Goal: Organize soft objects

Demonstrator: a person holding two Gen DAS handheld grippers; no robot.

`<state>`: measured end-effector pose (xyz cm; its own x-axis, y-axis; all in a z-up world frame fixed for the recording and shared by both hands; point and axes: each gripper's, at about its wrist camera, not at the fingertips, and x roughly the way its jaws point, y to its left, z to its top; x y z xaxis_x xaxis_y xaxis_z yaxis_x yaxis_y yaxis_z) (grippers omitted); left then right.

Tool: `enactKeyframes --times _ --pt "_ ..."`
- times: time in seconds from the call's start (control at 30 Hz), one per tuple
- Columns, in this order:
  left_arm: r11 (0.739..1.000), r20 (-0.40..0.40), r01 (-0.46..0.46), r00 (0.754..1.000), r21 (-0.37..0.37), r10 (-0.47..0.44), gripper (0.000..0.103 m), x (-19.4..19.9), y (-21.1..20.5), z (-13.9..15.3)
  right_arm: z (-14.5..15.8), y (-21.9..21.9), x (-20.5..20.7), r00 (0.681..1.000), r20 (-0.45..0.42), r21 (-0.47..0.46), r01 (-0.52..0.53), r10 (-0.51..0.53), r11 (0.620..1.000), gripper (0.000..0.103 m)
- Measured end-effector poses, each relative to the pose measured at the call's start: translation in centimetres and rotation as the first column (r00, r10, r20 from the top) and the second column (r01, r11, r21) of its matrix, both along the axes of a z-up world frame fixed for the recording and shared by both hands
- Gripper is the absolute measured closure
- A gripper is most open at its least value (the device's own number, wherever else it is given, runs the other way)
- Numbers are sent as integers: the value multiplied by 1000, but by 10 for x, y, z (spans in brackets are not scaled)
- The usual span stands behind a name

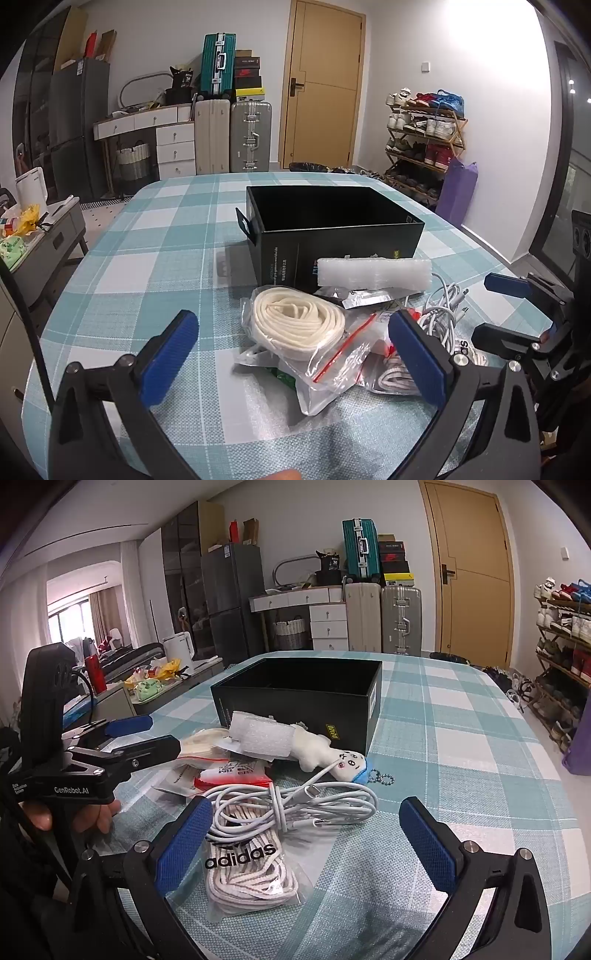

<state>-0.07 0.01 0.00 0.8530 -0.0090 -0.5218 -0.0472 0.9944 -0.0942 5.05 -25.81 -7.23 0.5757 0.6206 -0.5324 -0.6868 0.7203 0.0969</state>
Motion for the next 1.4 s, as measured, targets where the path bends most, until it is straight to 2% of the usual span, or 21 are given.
enactKeyframes --times 1.4 --pt "1000 -9 -8 1000 -1 8 0 1 2 -1 -2 0 0 1000 -4 1 2 -2 1000 0"
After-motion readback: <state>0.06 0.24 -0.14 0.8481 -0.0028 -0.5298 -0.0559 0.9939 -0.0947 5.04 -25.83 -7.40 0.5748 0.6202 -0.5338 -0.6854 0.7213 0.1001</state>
